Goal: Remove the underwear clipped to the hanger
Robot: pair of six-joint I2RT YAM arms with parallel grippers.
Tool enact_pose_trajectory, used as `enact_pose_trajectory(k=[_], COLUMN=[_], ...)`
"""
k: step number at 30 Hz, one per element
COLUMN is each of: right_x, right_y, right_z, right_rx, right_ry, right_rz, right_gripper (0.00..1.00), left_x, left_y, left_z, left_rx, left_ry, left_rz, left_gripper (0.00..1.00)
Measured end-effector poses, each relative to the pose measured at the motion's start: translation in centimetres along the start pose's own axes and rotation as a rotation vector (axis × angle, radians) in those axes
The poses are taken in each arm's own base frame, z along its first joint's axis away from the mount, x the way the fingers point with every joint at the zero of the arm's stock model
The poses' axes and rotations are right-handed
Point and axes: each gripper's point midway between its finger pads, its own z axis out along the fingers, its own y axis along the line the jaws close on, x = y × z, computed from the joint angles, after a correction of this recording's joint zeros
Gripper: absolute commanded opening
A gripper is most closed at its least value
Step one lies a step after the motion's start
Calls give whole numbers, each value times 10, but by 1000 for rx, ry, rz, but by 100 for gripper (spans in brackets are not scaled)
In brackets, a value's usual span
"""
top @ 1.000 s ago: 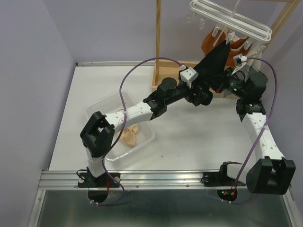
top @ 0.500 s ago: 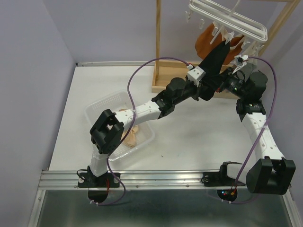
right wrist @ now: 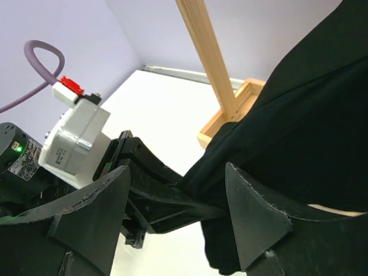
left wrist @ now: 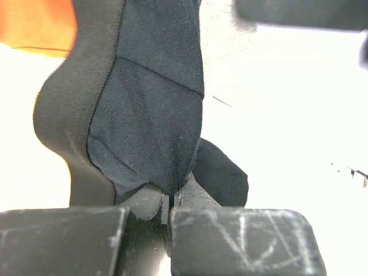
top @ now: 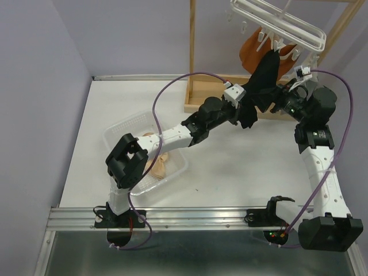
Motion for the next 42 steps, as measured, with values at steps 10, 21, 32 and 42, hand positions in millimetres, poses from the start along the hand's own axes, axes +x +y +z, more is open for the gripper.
enact_pose_trajectory(k=[10, 21, 32, 42], right_x=[-76, -132, -147, -135], right_y=[-15, -70, -92, -118], right_z=[3, 29, 40, 59], right_rx=[153, 327, 380, 401], right_ry=[-128, -230, -251, -209], right_rz=[-128, -53, -40, -26], right_gripper=[73, 66, 64, 63], left_x=[0, -11, -11, -11], left_y=[-5, -9, -10, -12], left_z=[-2, -5, -5, -5], left_rx=[26, 41, 49, 55], left_ry=[3, -18, -18, -18], left_rz=[0, 2, 3, 3], left_gripper=[0, 0, 0, 0])
